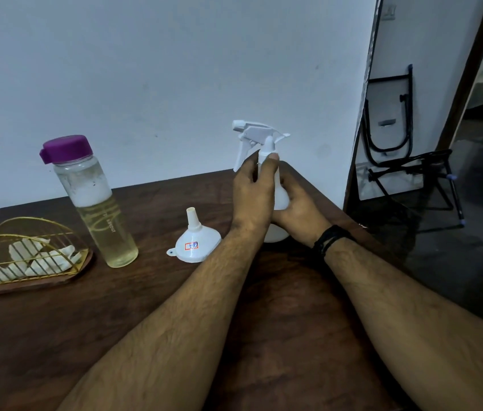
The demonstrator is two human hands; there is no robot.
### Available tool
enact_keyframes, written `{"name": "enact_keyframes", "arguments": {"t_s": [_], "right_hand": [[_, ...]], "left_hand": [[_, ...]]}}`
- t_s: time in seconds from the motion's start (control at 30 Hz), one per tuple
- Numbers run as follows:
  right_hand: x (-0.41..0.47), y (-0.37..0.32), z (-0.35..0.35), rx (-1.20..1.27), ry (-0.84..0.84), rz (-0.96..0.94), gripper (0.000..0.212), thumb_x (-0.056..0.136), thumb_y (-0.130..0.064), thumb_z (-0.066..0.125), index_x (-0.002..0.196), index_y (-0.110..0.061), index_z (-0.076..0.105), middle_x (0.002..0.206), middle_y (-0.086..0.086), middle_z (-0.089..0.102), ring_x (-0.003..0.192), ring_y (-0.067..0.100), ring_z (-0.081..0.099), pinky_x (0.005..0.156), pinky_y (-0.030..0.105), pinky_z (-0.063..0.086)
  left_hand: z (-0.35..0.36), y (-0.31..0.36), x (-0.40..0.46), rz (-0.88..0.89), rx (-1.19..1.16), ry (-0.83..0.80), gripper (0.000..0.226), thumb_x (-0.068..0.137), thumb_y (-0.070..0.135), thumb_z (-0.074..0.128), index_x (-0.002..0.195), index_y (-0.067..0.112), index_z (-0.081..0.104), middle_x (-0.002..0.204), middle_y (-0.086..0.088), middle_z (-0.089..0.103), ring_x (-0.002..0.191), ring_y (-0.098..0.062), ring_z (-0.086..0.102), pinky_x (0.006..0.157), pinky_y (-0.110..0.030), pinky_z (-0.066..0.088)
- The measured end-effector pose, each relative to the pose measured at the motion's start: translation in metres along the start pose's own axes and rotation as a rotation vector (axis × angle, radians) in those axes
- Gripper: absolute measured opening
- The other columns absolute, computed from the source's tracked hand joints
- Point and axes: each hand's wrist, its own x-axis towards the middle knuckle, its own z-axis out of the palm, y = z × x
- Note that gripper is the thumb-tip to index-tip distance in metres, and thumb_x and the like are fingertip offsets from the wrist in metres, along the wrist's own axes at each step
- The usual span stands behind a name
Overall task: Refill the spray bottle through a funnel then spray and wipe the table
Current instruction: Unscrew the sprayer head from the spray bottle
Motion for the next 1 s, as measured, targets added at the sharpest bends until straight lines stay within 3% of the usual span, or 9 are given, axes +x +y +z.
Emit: {"name": "enact_keyframes", "arguments": {"t_s": [0.2,0.33,0.47,0.53,0.6,0.7,0.8,0.9,1.0], "right_hand": [[0.000,0.000,0.000,0.019,0.004,-0.001,0.083,0.059,-0.049,0.086,0.132,-0.022,0.057,0.119,-0.003,0.075,0.112,0.012,0.072,0.100,0.048,0.058],[-0.001,-0.001,0.000,-0.024,-0.021,-0.031,0.089,0.063,-0.048,0.088,0.142,-0.028,0.052,0.129,-0.009,0.070,0.121,0.008,0.067,0.106,0.045,0.055],[0.000,0.000,-0.001,-0.013,-0.024,-0.030,0.089,0.061,-0.050,0.086,0.141,-0.028,0.053,0.128,-0.010,0.070,0.119,0.006,0.067,0.105,0.040,0.056],[-0.001,-0.001,-0.001,0.002,-0.024,-0.021,0.087,0.060,-0.050,0.085,0.138,-0.027,0.054,0.124,-0.009,0.072,0.114,0.006,0.069,0.100,0.036,0.058],[-0.001,-0.001,-0.001,0.014,-0.015,-0.013,0.080,0.061,-0.045,0.087,0.132,-0.026,0.056,0.117,-0.008,0.074,0.108,0.005,0.071,0.093,0.031,0.059],[0.000,0.001,0.000,0.027,-0.016,-0.008,0.066,0.070,-0.034,0.090,0.126,-0.025,0.057,0.113,-0.006,0.074,0.105,0.008,0.071,0.089,0.031,0.058],[0.000,0.000,0.000,0.029,-0.017,-0.012,0.076,0.059,-0.050,0.085,0.127,-0.031,0.056,0.116,-0.008,0.073,0.108,0.006,0.071,0.091,0.029,0.059],[-0.001,0.000,0.001,0.008,-0.034,-0.035,0.084,0.060,-0.050,0.084,0.136,-0.031,0.053,0.124,-0.010,0.071,0.115,0.004,0.068,0.098,0.031,0.057],[0.002,0.003,0.000,-0.009,-0.020,-0.040,0.086,0.060,-0.049,0.085,0.137,-0.027,0.053,0.126,-0.007,0.071,0.118,0.007,0.067,0.104,0.039,0.056]], "left_hand": [[-0.003,-0.001,0.000,-0.009,-0.026,0.048,0.012,0.098,0.022,0.065,0.109,0.021,0.066,0.089,0.006,0.071,0.076,0.003,0.069,0.068,-0.016,0.054],[0.001,0.007,0.004,-0.041,0.072,0.008,0.032,0.089,0.027,0.075,0.119,0.024,0.062,0.095,0.006,0.071,0.083,-0.001,0.069,0.070,-0.018,0.054],[0.003,0.006,0.004,-0.019,0.097,-0.010,0.020,0.090,0.028,0.074,0.104,0.015,0.071,0.083,0.005,0.071,0.077,-0.004,0.069,0.070,-0.022,0.053],[-0.001,-0.001,0.001,0.027,0.057,-0.001,0.006,0.093,0.023,0.070,0.098,0.020,0.070,0.084,0.006,0.071,0.077,-0.002,0.068,0.069,-0.020,0.053],[-0.004,-0.006,-0.003,0.052,0.000,0.016,0.010,0.097,0.019,0.065,0.105,0.025,0.067,0.091,0.008,0.071,0.079,0.004,0.068,0.069,-0.016,0.053],[-0.006,-0.007,-0.001,0.030,-0.012,0.056,0.023,0.099,0.021,0.063,0.121,0.015,0.065,0.097,0.009,0.070,0.085,0.003,0.068,0.072,-0.013,0.053],[-0.005,-0.005,0.002,0.021,0.047,0.027,0.023,0.097,0.023,0.066,0.119,0.019,0.063,0.097,0.008,0.070,0.088,-0.001,0.068,0.073,-0.015,0.054],[-0.001,0.001,0.005,0.018,0.131,-0.003,0.029,0.093,0.026,0.071,0.120,0.017,0.066,0.094,0.007,0.072,0.086,-0.003,0.069,0.076,-0.019,0.057],[0.003,0.004,0.009,-0.002,0.190,-0.003,0.022,0.089,0.035,0.073,0.103,0.018,0.069,0.084,0.009,0.070,0.081,-0.005,0.068,0.076,-0.026,0.055]]}}
